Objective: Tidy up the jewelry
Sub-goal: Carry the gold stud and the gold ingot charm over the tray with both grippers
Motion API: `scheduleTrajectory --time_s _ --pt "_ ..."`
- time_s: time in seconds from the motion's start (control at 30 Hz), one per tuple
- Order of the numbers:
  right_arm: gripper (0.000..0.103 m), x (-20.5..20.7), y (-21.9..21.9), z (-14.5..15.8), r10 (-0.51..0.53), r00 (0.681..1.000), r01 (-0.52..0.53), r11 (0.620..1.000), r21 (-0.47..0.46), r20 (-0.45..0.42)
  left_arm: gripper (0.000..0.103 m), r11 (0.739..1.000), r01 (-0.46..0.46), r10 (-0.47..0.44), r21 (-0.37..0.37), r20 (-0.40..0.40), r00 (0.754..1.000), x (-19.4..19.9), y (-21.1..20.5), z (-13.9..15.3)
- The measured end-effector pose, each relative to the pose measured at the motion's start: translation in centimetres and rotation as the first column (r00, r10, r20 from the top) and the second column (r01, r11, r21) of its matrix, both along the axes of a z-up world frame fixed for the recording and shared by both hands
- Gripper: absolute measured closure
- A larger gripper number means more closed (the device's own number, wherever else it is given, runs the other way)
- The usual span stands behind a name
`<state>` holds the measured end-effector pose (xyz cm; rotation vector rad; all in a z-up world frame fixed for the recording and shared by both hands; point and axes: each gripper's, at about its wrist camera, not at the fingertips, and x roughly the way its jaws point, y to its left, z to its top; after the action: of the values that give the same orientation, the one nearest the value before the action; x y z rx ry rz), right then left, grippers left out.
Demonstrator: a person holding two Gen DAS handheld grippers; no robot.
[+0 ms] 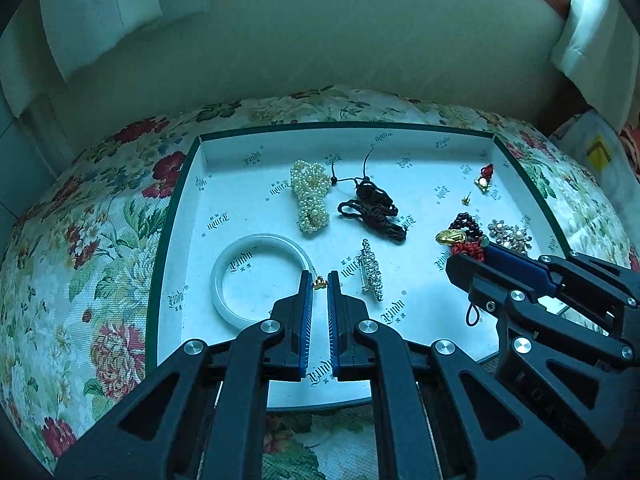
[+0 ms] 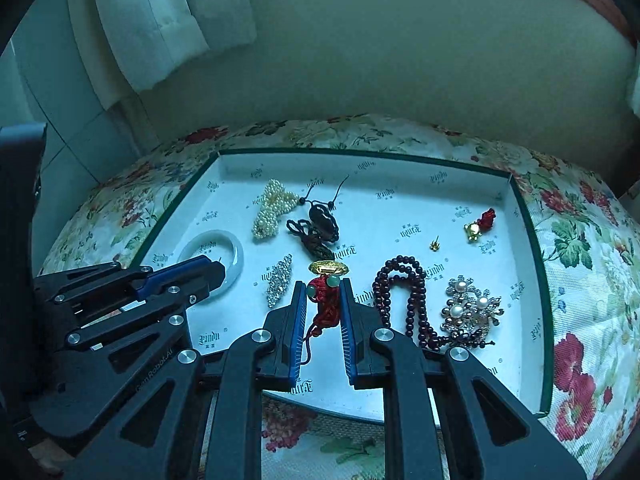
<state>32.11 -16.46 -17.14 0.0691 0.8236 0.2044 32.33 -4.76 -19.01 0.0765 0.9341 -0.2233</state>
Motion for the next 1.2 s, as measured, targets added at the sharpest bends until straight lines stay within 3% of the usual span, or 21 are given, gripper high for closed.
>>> scheduleTrajectory --time_s 0.67,1.2 --pt "0.086 0.9 0.3 -2.1 -0.004 0.999 0.004 1.0 -0.014 -0.045 0.096 1.0 -0.001 0.001 0.002 -0.013 1.0 0.6 -0.2 -1.2" --pt "0.086 4.1 -0.8 1.2 -0.024 0.999 0.024 0.999 -0.027 0.027 0.096 1.0 -0.021 0.021 -0.001 0.046 0.999 3.4 0.6 1.2"
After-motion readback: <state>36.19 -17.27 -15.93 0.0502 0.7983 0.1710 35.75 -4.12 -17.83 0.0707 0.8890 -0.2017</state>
